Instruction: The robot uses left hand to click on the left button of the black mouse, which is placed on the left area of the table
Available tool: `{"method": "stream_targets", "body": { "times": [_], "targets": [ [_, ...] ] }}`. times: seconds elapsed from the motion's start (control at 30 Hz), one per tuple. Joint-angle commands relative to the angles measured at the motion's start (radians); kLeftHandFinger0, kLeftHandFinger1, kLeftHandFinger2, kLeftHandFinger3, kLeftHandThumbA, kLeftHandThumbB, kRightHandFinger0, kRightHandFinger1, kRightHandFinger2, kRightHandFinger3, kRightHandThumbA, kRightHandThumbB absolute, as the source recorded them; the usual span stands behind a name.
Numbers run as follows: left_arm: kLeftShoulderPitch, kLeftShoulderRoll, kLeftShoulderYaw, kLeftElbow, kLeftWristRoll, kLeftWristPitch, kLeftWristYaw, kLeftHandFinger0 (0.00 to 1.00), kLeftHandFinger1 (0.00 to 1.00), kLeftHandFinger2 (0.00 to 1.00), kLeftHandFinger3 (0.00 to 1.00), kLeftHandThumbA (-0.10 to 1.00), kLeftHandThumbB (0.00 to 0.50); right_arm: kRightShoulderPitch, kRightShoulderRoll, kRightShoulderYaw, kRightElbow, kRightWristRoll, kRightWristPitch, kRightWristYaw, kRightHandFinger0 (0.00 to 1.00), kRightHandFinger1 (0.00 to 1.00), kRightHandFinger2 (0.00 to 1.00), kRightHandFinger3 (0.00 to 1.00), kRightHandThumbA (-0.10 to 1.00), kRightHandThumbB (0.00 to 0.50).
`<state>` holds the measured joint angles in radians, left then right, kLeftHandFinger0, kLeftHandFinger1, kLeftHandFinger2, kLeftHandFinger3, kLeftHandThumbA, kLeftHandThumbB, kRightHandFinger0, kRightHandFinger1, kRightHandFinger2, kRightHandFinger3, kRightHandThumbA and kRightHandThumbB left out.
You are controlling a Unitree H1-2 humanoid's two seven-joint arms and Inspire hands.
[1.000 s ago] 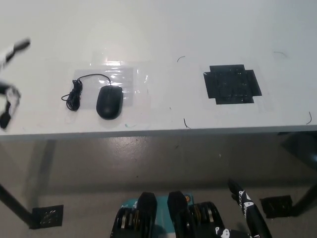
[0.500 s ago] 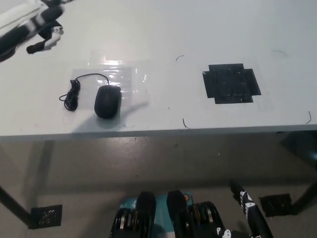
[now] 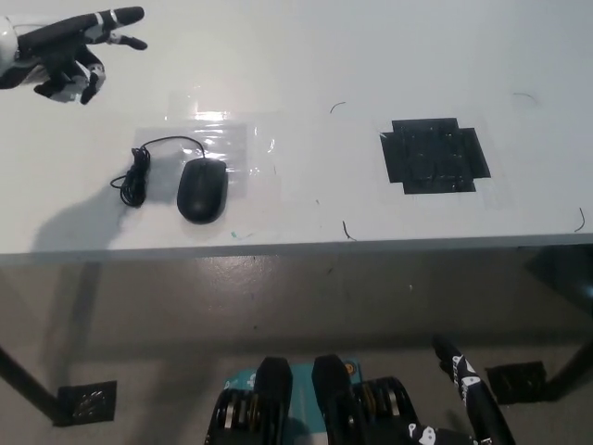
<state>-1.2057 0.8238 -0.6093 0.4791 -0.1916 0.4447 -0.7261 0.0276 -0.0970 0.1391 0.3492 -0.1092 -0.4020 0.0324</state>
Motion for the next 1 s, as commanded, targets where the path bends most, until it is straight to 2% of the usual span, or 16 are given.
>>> {"method": "stream_targets", "body": {
  "times": [0.0, 0.1, 0.13, 0.17, 0.23, 0.37, 0.43, 0.5, 0.57, 0.7, 0.8, 0.9, 0.97],
  "targets": [
    [-0.099, -0.033, -0.025, 0.085, 0.138, 0.017, -0.075, 0.00, 0.00, 0.14, 1.00, 1.00, 0.324, -0.016, -0.010, -0.008, -0.032, -0.002, -0.068, -0.003, 0.98, 1.00, 1.00, 1.00, 1.00, 0.140],
    [-0.119, -0.069, -0.041, 0.138, 0.178, 0.023, -0.087, 0.00, 0.00, 0.20, 1.00, 1.00, 0.330, -0.018, -0.011, -0.008, -0.031, -0.006, -0.068, -0.001, 0.98, 1.00, 1.00, 1.00, 1.00, 0.147],
    [-0.123, -0.084, -0.041, 0.156, 0.187, 0.025, -0.087, 0.00, 0.00, 0.27, 1.00, 1.00, 0.342, -0.019, -0.011, -0.008, -0.032, -0.004, -0.068, 0.000, 0.98, 1.00, 1.00, 1.00, 1.00, 0.145],
    [-0.127, -0.096, -0.040, 0.171, 0.193, 0.025, -0.091, 0.00, 0.00, 0.30, 1.00, 1.00, 0.333, -0.020, -0.011, -0.006, -0.034, -0.006, -0.068, 0.000, 0.98, 1.00, 1.00, 1.00, 1.00, 0.144],
    [-0.137, -0.125, -0.050, 0.228, 0.217, -0.025, -0.107, 0.00, 0.00, 0.33, 1.00, 1.00, 0.346, -0.020, -0.012, -0.005, -0.036, -0.017, -0.068, -0.003, 0.98, 1.00, 1.00, 1.00, 1.00, 0.148],
    [-0.148, -0.170, -0.039, 0.283, 0.243, -0.051, -0.123, 0.00, 0.01, 0.36, 1.00, 1.00, 0.365, -0.024, -0.015, -0.007, -0.036, -0.012, -0.068, 0.001, 0.98, 1.00, 1.00, 1.00, 1.00, 0.146],
    [-0.157, -0.198, -0.061, 0.318, 0.287, -0.092, -0.119, 0.00, 0.04, 0.38, 1.00, 1.00, 0.394, -0.025, -0.016, -0.007, -0.036, -0.013, -0.068, -0.001, 0.97, 0.99, 1.00, 1.00, 1.00, 0.147],
    [-0.164, -0.223, -0.060, 0.356, 0.304, -0.110, -0.123, 0.00, 0.00, 0.34, 1.00, 1.00, 0.391, -0.028, -0.017, -0.009, -0.038, -0.014, -0.068, 0.000, 0.97, 0.99, 1.00, 1.00, 1.00, 0.146],
    [-0.166, -0.247, -0.061, 0.400, 0.325, -0.137, -0.122, 0.00, 0.00, 0.34, 1.00, 1.00, 0.411, -0.026, -0.018, -0.008, -0.042, -0.010, -0.067, 0.004, 0.97, 0.99, 1.00, 1.00, 1.00, 0.146],
    [-0.164, -0.286, -0.069, 0.470, 0.363, -0.165, -0.122, 0.00, 0.00, 0.35, 1.00, 1.00, 0.379, -0.021, -0.015, -0.009, -0.044, -0.004, -0.063, 0.006, 0.97, 1.00, 1.00, 1.00, 1.00, 0.153],
    [-0.154, -0.302, -0.071, 0.506, 0.394, -0.208, -0.114, 0.00, 0.00, 0.36, 1.00, 1.00, 0.383, -0.016, -0.022, -0.010, -0.049, -0.011, -0.063, 0.006, 0.97, 1.00, 1.00, 1.00, 1.00, 0.153],
    [-0.158, -0.315, -0.064, 0.552, 0.413, -0.225, -0.104, 0.00, 0.05, 0.43, 1.00, 1.00, 0.412, -0.019, -0.024, -0.008, -0.044, -0.011, -0.067, 0.007, 0.96, 1.00, 1.00, 1.00, 1.00, 0.151],
    [-0.160, -0.324, -0.060, 0.576, 0.428, -0.243, -0.099, 0.00, 0.05, 0.43, 1.00, 1.00, 0.402, -0.019, -0.025, -0.007, -0.046, -0.018, -0.062, 0.005, 0.97, 1.00, 1.00, 1.00, 1.00, 0.164]
  ]
}}
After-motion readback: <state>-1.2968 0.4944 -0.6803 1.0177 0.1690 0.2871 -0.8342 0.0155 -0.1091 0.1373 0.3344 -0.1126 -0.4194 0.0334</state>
